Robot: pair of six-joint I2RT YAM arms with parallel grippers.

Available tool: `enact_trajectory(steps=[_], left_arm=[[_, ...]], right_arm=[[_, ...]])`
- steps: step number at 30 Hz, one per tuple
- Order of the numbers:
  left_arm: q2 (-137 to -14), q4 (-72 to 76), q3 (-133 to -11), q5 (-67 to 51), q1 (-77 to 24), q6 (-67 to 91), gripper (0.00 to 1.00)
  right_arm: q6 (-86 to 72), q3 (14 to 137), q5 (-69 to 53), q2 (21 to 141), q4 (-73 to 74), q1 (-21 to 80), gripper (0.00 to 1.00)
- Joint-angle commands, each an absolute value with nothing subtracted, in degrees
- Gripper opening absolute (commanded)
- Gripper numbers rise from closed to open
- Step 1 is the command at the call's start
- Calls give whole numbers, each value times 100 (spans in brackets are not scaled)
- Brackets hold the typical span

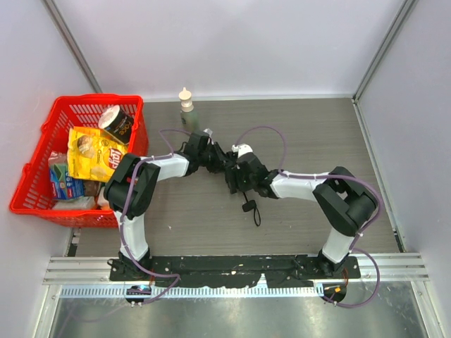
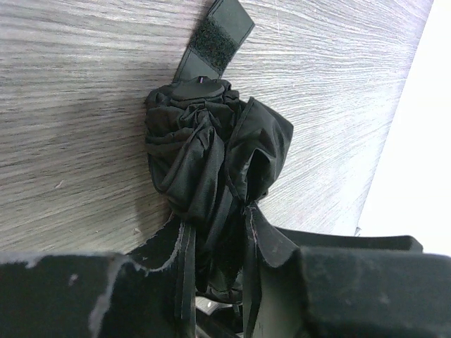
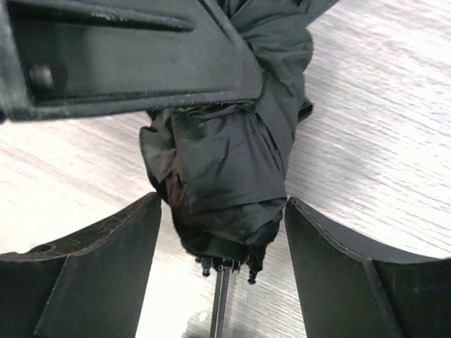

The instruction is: Put away the umbrella

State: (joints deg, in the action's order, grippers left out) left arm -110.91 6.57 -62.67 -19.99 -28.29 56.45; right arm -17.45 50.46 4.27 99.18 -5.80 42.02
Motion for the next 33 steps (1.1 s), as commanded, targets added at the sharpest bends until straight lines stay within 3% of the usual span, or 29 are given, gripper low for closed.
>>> enact_trajectory(steps=[1,4,6,7,10,14,20,26,33], left_arm=[[-11426,-193,-5897,-1354,-2795,5361,0],[-11391,-176,-5854,-1371,-2812,5405,0],[-11364,-167,-5862,-1397,-2812,5405,0],[-11356,-176,-5854,-1406,-2812,5414,0],[-11399,-150,-5862,-1424,-2804,5405,6],[-11531,-106,-5950,-1520,-2786,5379,14],[-11566,-35,-5845,-1608,-2812,5379,28],[-11654,114,-5871,-1608,-2812,5370,38],[-11839,27,-6222,-1661,-2812,5318,47]], right_arm=[[-1371,5589,2302,10264,228,4456,74],[-1354,5634,2434,10494,71,4474,63],[-1362,5599,2330,10643,-139,4474,43],[-1380,5520,2251,10678,-219,4474,24],[-1529,5169,1637,10652,-728,4430,2],[-1792,4608,652,10548,-1378,4106,1],[-3031,3683,-2386,10661,-3689,3069,1],[-3883,3779,-3452,11065,-4717,2909,1],[-4526,3683,-3840,11338,-5326,2830,1]])
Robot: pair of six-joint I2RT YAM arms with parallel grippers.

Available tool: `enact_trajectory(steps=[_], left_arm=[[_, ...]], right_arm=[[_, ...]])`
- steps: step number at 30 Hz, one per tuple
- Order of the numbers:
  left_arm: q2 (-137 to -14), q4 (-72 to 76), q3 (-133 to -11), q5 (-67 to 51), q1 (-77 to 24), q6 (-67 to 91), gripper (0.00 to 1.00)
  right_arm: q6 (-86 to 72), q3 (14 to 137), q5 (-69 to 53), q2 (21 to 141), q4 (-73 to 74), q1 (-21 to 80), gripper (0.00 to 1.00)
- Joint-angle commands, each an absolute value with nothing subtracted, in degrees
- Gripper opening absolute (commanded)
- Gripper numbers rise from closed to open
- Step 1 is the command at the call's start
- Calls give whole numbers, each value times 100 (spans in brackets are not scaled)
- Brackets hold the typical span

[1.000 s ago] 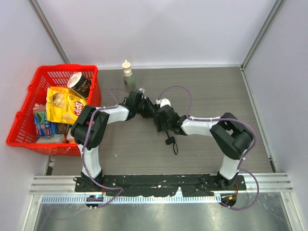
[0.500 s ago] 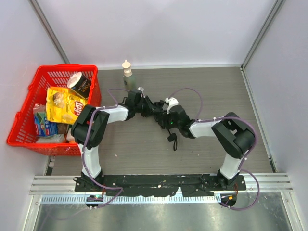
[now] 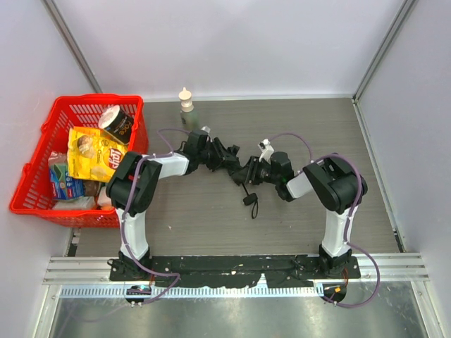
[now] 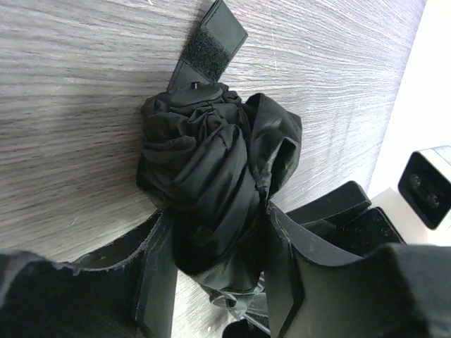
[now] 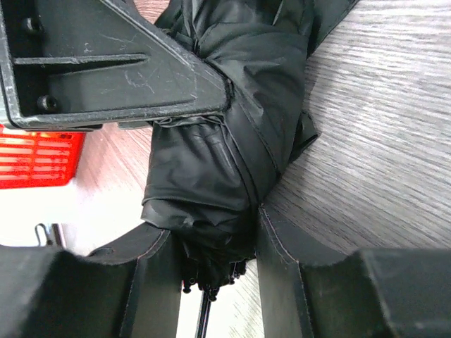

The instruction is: Put away the umbrella

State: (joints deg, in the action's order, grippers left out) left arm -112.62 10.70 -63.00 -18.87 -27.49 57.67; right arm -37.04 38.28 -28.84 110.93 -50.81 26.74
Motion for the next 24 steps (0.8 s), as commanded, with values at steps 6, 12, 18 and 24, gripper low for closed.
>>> enact_trajectory(steps=[6,12,18,24], left_arm=[[-11918,35,-6354,-1696,-2812,5238,70],[-11962,193,-6328,-1863,-2847,5308,77],[-11979,553,-6240,-2065,-2892,5484,70],[-12067,1080,-6223,-2399,-2892,5721,69]], right_arm=[[-4632,3639,-4165,11426,-5528,2804,1],[-4702,3700,-4403,11470,-5634,2786,1],[-4737,3841,-4447,11452,-5590,2795,1],[-4764,3806,-4570,11426,-5651,2786,1]])
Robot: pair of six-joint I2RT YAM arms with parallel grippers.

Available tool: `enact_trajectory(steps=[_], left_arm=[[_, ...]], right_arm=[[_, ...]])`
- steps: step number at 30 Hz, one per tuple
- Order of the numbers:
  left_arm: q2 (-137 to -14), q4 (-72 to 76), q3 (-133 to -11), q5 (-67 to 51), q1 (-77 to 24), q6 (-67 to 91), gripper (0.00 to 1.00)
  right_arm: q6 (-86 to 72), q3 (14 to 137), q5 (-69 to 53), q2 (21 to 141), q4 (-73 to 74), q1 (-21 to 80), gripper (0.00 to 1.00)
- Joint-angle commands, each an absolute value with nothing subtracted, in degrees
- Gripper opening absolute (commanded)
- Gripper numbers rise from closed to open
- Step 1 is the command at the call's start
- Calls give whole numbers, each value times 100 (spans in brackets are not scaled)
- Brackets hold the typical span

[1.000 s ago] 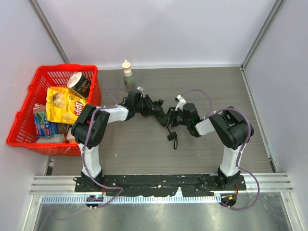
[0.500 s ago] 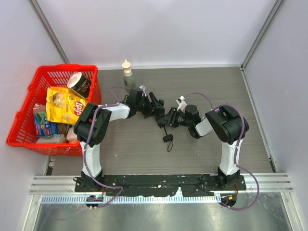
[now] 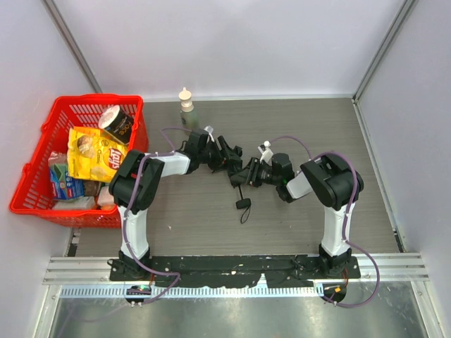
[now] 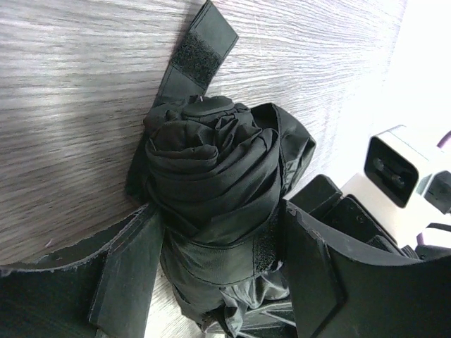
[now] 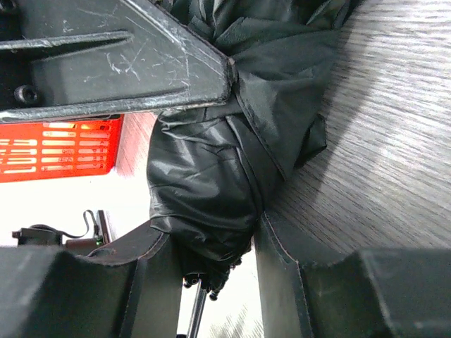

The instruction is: Put away the umbrella

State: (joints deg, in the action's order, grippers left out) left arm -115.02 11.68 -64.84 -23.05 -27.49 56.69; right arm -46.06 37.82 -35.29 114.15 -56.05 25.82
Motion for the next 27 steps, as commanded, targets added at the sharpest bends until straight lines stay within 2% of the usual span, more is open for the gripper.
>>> enact_trajectory(steps=[1,5,8,12,13,15,19,22,26,27], left_arm=[[-12085,1194,-6223,-2478,-2892,5783,70],[-12155,1502,-6223,-2680,-2892,5897,74],[-12173,1503,-6258,-2689,-2883,5924,71],[-12120,1415,-6197,-2497,-2900,5941,42],[-12094,1380,-6161,-2400,-2900,5959,35],[-12059,1388,-6047,-2277,-2900,6046,25],[-11918,1468,-5810,-1952,-2971,6161,17],[-11813,1354,-5731,-1714,-3058,6135,15],[-11672,1230,-5625,-1433,-3102,6126,16],[-11646,1230,-5608,-1372,-3120,6126,17]], right_arm=[[-4746,3806,-4614,11434,-5651,2786,1],[-4554,3788,-4728,11408,-5538,2786,1],[-4325,3867,-4729,11338,-5100,2786,1],[-3632,4051,-4229,10978,-3835,2786,1],[-3351,4104,-3740,10882,-3536,2786,1],[-3025,4183,-3157,10540,-2509,2821,7],[-2637,4394,-1997,10144,-1462,3049,28],[-2321,4631,-1076,9923,-863,3321,51],[-1944,4930,-380,9598,-194,3568,73],[-1873,4965,-352,9511,-37,3612,75]])
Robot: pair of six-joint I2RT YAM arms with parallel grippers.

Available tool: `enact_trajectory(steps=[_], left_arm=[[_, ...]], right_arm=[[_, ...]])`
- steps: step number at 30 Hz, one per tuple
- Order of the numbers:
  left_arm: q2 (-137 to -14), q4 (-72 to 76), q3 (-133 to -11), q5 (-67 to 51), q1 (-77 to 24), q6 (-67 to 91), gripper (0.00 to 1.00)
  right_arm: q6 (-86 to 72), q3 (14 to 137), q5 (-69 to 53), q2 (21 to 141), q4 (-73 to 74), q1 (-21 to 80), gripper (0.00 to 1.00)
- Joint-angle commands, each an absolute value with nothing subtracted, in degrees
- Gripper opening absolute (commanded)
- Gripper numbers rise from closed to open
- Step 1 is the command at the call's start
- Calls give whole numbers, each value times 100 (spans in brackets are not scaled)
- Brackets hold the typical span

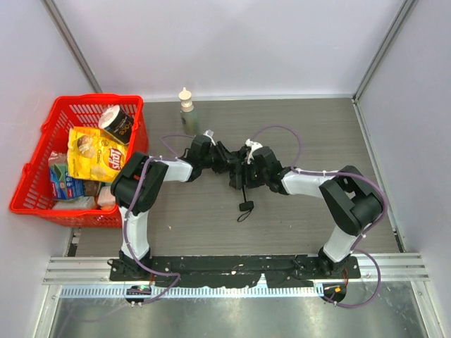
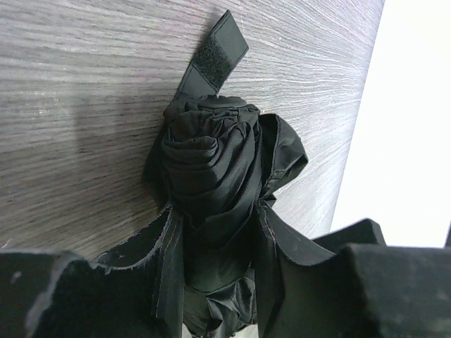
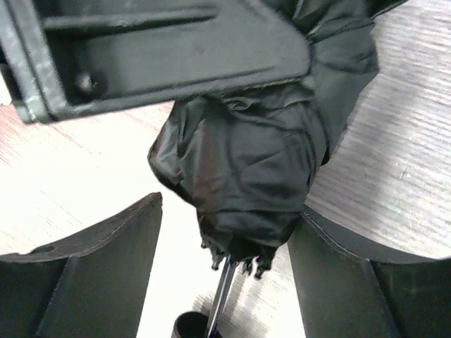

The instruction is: Put away the umbrella

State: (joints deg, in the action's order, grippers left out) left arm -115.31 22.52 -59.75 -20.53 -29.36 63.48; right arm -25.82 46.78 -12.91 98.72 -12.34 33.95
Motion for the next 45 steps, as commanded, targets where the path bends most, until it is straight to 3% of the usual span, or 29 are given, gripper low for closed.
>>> enact_trajectory(steps=[1,8,13,17,30,34,36,38,40,45], left_arm=[[-11628,1222,-5581,-1345,-3129,6126,17],[-11566,1222,-5502,-1266,-3146,6152,17],[-11540,1213,-5467,-1274,-3164,6144,18],[-11505,1213,-5449,-1248,-3155,6179,18],[-11417,1274,-5317,-1143,-3234,6328,19],[-11391,1231,-5326,-1081,-3339,6328,21],[-11373,1230,-5335,-1063,-3357,6337,24],[-11373,1265,-5326,-1098,-3384,6337,30],[-11373,1283,-5326,-1160,-3375,6319,36],[-11145,1275,-5326,-1336,-3349,6118,53]], right_arm=[[-1811,5035,-247,9458,139,3630,76],[-1609,5247,466,8948,554,3744,81],[-1564,5423,-138,8824,283,3718,82],[-1740,5537,-492,9069,-130,3586,83],[-1854,5010,430,9940,-1652,3612,80],[-1784,4949,387,10124,-1748,3612,66],[-1758,4826,308,10230,-1854,3560,50],[-1836,4563,-295,10344,-2143,3429,20],[-2004,4413,-552,10432,-2538,3271,1],[-2022,3991,-1344,10494,-3260,3164,1]])
